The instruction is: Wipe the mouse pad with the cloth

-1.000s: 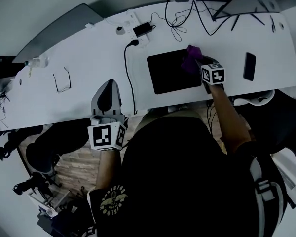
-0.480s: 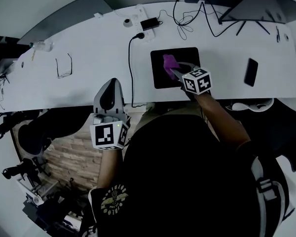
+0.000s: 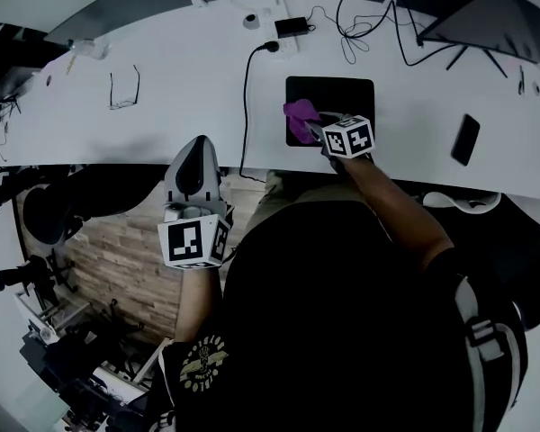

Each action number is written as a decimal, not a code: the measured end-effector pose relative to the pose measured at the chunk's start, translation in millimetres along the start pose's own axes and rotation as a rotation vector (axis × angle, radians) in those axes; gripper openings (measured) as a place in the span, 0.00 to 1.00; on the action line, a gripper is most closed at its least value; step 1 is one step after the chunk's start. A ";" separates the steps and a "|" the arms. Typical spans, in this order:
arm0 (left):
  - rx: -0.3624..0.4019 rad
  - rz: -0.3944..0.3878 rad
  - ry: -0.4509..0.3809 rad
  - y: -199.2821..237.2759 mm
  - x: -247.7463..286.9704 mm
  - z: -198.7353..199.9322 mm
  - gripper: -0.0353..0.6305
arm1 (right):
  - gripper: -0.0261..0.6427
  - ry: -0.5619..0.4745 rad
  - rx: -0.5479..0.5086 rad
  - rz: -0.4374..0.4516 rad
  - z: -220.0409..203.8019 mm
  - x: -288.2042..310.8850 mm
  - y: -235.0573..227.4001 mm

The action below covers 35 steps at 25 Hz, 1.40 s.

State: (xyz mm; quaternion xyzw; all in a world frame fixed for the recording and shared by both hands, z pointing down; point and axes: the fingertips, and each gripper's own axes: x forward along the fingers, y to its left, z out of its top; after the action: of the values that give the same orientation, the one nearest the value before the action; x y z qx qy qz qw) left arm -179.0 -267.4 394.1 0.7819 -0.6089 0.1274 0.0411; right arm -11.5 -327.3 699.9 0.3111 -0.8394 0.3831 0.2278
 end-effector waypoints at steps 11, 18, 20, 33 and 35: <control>-0.017 -0.043 -0.038 -31.3 4.3 1.0 0.06 | 0.17 0.012 0.042 -0.168 -40.1 -62.1 -72.3; 0.004 -0.104 -0.059 -66.6 17.0 14.1 0.06 | 0.17 0.016 0.078 -0.274 -69.4 -104.3 -114.8; 0.007 -0.116 -0.065 -74.9 19.6 17.2 0.06 | 0.17 0.020 0.087 -0.302 -78.2 -116.8 -126.0; 0.040 -0.131 -0.167 -89.1 19.6 78.0 0.06 | 0.17 -0.305 -0.089 -0.218 19.5 -226.8 -54.9; 0.046 -0.131 -0.186 -90.2 16.8 87.3 0.06 | 0.17 -0.366 -0.133 -0.206 39.7 -248.1 -36.0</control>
State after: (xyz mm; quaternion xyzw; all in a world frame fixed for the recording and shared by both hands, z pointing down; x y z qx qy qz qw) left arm -75.4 -279.4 322.3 0.8293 -0.5544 0.0653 -0.0255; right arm 182.2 -290.7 540.0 0.4436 -0.8541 0.2386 0.1296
